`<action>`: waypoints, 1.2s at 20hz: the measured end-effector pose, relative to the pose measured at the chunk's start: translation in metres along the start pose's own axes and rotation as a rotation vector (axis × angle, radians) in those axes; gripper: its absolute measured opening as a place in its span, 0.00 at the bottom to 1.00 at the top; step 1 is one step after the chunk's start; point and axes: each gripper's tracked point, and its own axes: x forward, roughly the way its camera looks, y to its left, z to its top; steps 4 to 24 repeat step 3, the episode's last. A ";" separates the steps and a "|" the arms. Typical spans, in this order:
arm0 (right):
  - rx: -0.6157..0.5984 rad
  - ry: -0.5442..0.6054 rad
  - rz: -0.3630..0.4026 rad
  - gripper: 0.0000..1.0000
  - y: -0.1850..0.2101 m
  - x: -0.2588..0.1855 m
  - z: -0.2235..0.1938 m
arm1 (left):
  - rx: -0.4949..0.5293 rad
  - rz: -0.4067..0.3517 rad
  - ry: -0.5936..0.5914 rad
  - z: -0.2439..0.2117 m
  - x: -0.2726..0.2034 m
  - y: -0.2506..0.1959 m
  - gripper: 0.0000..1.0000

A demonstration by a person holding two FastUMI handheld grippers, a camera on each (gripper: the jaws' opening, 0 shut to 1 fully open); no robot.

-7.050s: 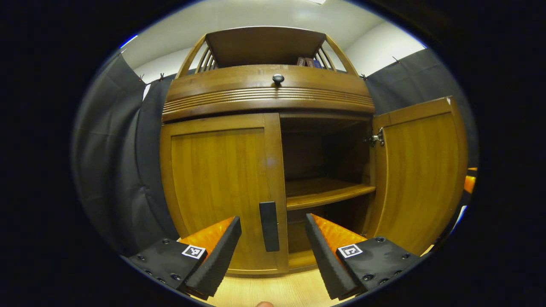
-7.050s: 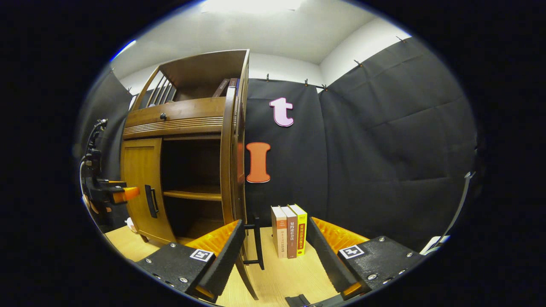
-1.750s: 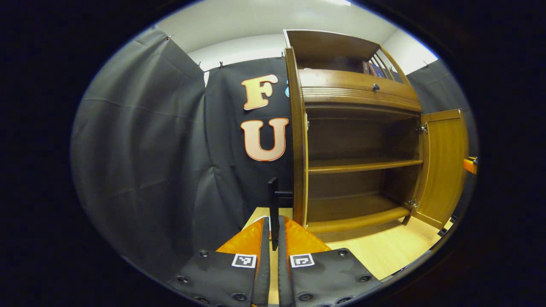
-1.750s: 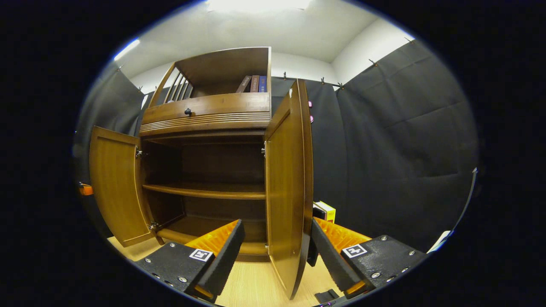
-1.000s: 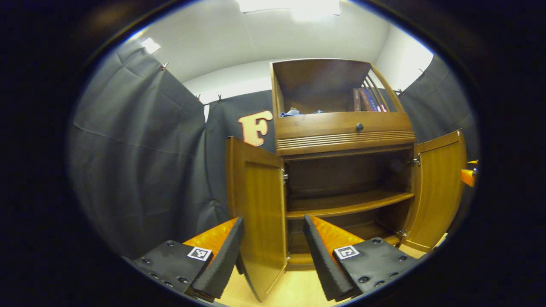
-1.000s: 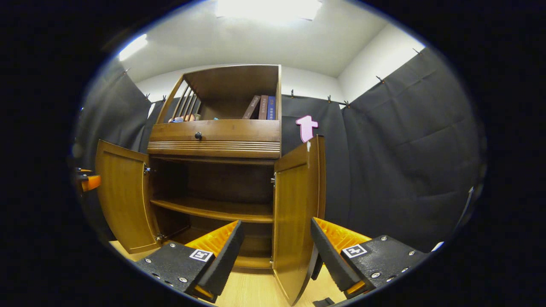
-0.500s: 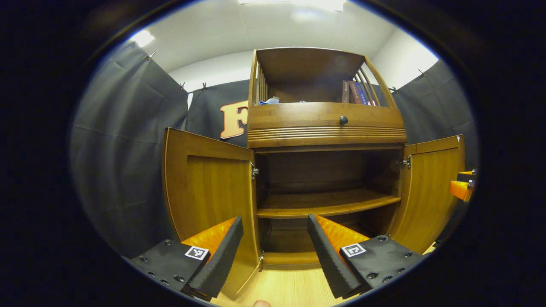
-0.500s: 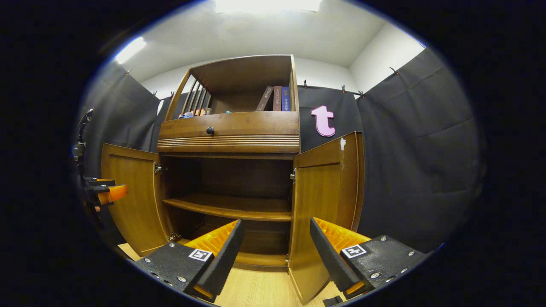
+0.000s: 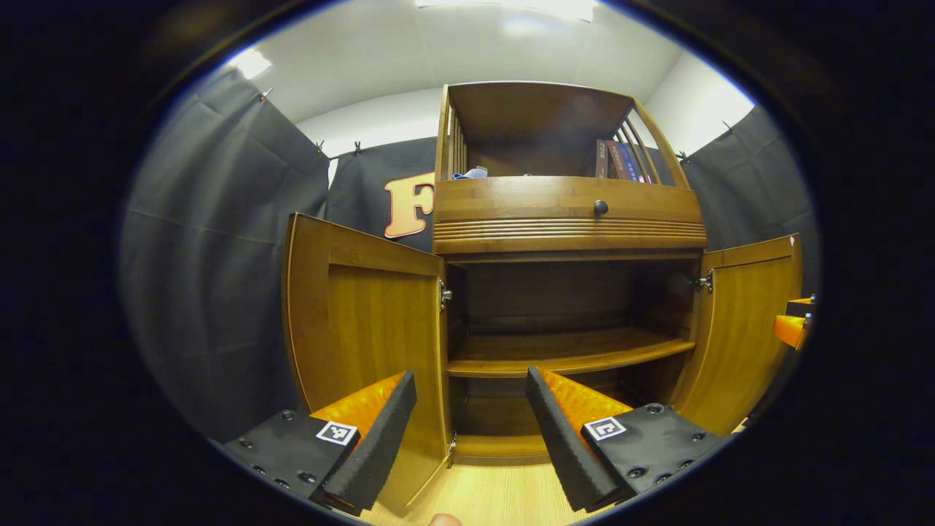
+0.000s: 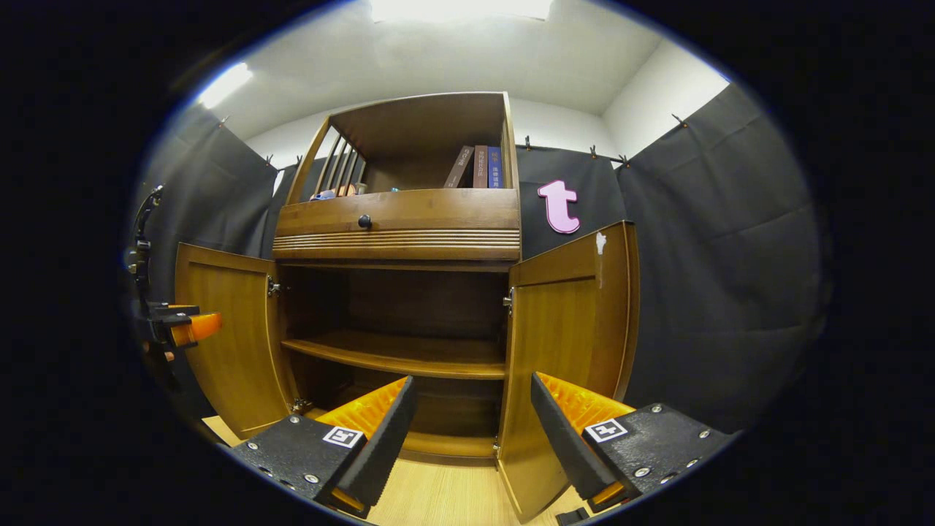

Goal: Open the right door of the double-door shoe cabinet with the right hand, and open the left door with the left hand.

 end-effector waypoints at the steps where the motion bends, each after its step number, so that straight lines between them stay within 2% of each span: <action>1: -0.001 0.001 0.003 0.95 0.001 0.000 -0.001 | -0.002 0.000 0.001 0.000 -0.001 0.000 1.00; 2: 0.000 0.001 0.006 0.95 0.002 0.001 -0.001 | -0.002 -0.002 0.001 0.000 0.000 0.000 1.00; 3: 0.000 0.001 0.009 1.00 0.004 0.001 -0.002 | -0.002 0.000 0.000 0.000 0.000 0.000 1.00; 24: 0.000 0.001 0.009 1.00 0.004 0.001 -0.002 | -0.002 0.000 0.000 0.000 0.000 0.000 1.00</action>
